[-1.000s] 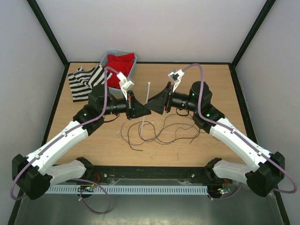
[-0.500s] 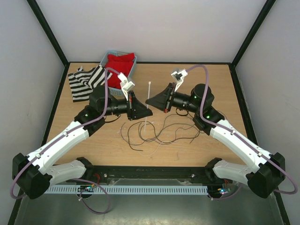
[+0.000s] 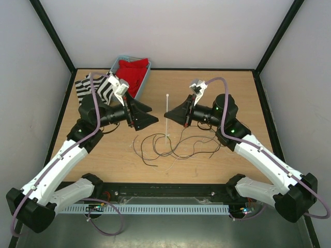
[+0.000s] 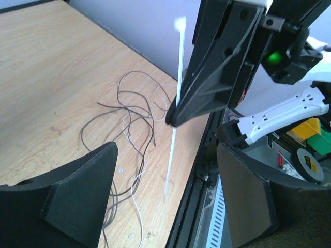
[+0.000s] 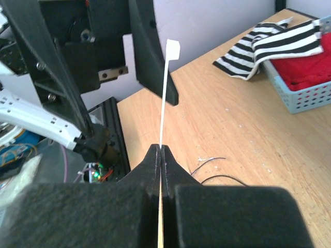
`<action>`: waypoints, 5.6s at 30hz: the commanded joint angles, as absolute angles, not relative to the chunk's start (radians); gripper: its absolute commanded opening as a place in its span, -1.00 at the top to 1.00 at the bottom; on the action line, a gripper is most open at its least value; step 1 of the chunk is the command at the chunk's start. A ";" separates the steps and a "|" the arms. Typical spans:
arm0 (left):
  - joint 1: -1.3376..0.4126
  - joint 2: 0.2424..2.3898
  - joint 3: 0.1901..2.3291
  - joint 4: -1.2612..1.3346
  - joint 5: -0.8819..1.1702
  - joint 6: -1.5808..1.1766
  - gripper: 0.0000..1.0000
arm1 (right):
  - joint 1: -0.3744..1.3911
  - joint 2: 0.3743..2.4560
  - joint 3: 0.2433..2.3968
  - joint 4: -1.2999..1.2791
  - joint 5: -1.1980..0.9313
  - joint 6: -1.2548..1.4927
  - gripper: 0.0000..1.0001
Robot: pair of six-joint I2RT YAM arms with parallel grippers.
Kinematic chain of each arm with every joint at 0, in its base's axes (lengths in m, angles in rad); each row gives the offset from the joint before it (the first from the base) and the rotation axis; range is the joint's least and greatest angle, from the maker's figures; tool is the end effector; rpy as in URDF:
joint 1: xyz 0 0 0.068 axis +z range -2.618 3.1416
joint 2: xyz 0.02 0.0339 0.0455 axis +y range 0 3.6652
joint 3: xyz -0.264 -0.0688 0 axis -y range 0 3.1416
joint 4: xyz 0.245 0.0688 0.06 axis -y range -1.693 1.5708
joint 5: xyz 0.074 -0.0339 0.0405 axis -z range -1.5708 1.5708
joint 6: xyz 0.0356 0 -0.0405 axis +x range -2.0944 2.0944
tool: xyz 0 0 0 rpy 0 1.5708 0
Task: Zip-tie the wires
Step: Adjust the ribbon, then tie the cable at the center of the board.
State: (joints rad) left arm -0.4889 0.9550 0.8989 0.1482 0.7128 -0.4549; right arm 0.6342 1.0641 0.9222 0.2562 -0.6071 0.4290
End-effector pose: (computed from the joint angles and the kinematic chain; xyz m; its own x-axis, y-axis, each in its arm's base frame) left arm 0.1798 -0.1220 0.3845 -0.3358 -0.1979 -0.9209 0.8713 0.3063 -0.3835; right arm 0.1857 0.1618 0.3809 -0.3088 0.1970 -0.9305 -0.8960 0.2681 0.3541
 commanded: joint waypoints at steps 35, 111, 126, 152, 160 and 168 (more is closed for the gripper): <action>-0.531 1.085 0.986 0.353 0.648 -0.521 1.00 | 0.668 1.049 0.869 0.346 -0.635 0.439 0.30; 0.047 0.950 0.860 0.215 0.826 -0.591 1.00 | 0.831 1.537 0.738 -0.119 -0.412 -0.025 -0.99; 0.046 0.942 0.848 0.215 0.835 -0.591 1.00 | 0.915 1.542 0.718 -0.157 -0.396 -0.073 -0.99; 0.047 0.927 0.839 0.210 0.838 -0.588 1.00 | 1.150 1.564 0.736 -0.253 -0.113 -0.001 -0.99; 0.049 0.928 0.845 0.206 0.836 -0.587 1.00 | 1.164 1.631 0.754 -0.259 -0.061 0.009 -0.72; 0.057 0.923 0.845 0.198 0.834 -0.588 1.00 | 1.175 1.673 0.783 -0.279 -0.003 0.004 -0.32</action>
State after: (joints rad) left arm 0.0475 0.9443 0.8455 0.1890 0.8227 -0.5919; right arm 1.1595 1.5963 0.8173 -0.1593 -0.0254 -0.0113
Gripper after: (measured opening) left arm 0.003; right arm 0.688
